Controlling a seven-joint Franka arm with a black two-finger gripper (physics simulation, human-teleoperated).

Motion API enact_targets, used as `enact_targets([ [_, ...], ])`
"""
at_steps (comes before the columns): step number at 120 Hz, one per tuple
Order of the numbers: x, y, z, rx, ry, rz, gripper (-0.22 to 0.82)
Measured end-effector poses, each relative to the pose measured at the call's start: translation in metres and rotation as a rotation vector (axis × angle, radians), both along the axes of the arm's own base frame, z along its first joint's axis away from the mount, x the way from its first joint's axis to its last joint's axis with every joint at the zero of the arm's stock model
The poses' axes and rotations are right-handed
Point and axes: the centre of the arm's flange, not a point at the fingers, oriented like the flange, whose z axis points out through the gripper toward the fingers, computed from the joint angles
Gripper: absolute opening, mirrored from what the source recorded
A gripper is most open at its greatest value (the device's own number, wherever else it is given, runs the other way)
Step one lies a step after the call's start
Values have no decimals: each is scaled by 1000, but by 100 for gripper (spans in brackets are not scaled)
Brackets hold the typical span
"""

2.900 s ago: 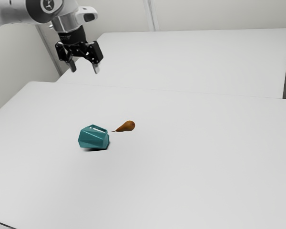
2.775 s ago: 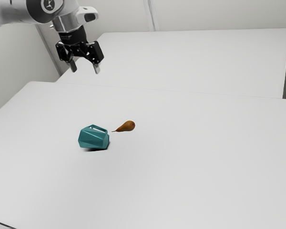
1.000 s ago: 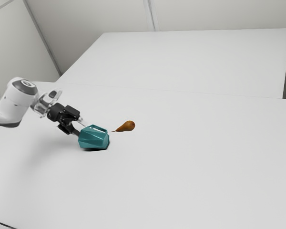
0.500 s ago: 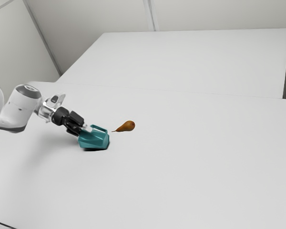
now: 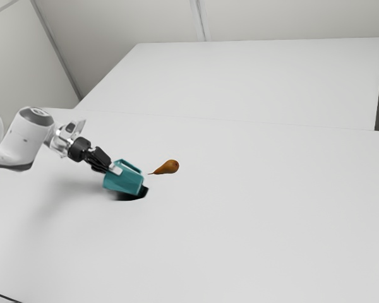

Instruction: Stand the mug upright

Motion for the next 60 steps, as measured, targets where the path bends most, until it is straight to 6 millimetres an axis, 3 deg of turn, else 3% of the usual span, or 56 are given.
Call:
enact_targets([
  [16,6,-16,38,105,-60,-66,-16],
  [29,12,-42,70,235,-104,-145,-17],
  [60,20,-122,114,606,-148,-307,-17],
])
